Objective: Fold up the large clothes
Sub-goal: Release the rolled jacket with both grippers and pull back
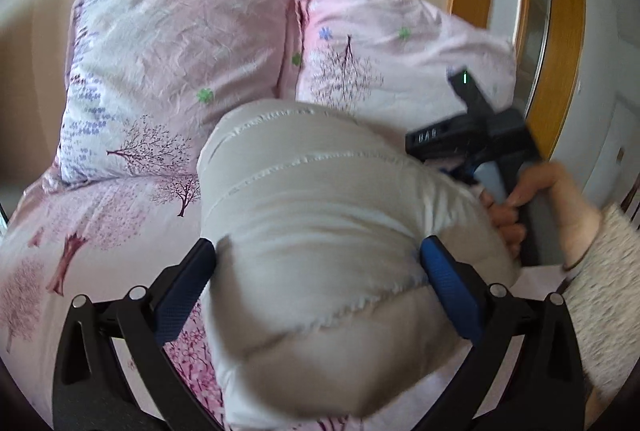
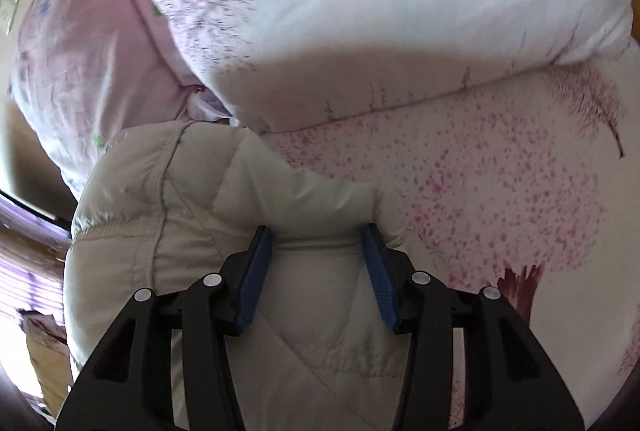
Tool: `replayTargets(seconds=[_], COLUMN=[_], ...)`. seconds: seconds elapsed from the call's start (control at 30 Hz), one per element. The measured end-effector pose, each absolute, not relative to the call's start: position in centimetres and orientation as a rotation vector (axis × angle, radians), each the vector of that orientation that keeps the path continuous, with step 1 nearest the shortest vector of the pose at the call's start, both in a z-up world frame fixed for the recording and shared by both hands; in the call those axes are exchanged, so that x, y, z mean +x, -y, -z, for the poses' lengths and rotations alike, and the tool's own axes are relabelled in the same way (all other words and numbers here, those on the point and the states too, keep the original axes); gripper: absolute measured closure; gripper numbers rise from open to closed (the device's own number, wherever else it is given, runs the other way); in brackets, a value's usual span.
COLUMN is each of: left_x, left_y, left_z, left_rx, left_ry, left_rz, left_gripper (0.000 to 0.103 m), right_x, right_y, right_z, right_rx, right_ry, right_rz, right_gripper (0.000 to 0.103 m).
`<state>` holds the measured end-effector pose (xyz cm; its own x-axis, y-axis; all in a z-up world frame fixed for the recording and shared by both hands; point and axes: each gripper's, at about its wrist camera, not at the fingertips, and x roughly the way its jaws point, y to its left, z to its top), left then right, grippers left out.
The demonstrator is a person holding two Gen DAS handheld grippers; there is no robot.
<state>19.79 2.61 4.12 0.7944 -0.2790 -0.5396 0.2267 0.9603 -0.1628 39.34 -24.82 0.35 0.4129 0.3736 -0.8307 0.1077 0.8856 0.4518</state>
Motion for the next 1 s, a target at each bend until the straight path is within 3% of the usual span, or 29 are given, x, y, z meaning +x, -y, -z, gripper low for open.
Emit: replayTargets(seconds=[0.1,0.17,0.2,0.23,0.3,0.4,0.67,1.0], left_x=[18.1,16.8,16.2,15.8,15.0,13.9,11.1,9.3], left_y=[-3.5,-4.2,-4.5,-4.8,-5.5,-5.8,-6.0,-4.8], left_z=[-5.2,-5.8,-6.0,-6.2,-6.3,-6.0,-4.6,-2.8], left_rx=[-0.103,-0.083,-0.069,-0.061,-0.046,-0.012,-0.009,0.023], left_ry=[-0.559,-0.553,-0.551,-0.548,-0.55,-0.573,-0.621,-0.723], left_rz=[0.232,0.164,0.126,0.106,0.059,-0.013,-0.059,-0.072], left_gripper=[0.002,0.002,0.002,0.002,0.002,0.002,0.002,0.002], right_x=[37.5,35.6,34.5,33.5,30.7,26.2,15.4,11.0], right_y=[26.0,26.5,26.8,27.0,27.4,26.9,22.6,21.4], right_z=[-1.5,-3.1,-4.1,-4.9,-6.6,-8.7,-9.9,-7.3], right_rx=[0.504,0.472,0.446,0.428,0.362,0.215,-0.042,0.106], right_ry=[-1.079,-1.013,-0.963,-0.923,-0.828,-0.691,-0.52,-0.66], right_rz=[-0.212,-0.189,-0.148,-0.123,-0.069,0.053,0.118,-0.04], right_gripper=[0.054,0.04,0.023,0.017,0.014,0.001,0.001,0.001])
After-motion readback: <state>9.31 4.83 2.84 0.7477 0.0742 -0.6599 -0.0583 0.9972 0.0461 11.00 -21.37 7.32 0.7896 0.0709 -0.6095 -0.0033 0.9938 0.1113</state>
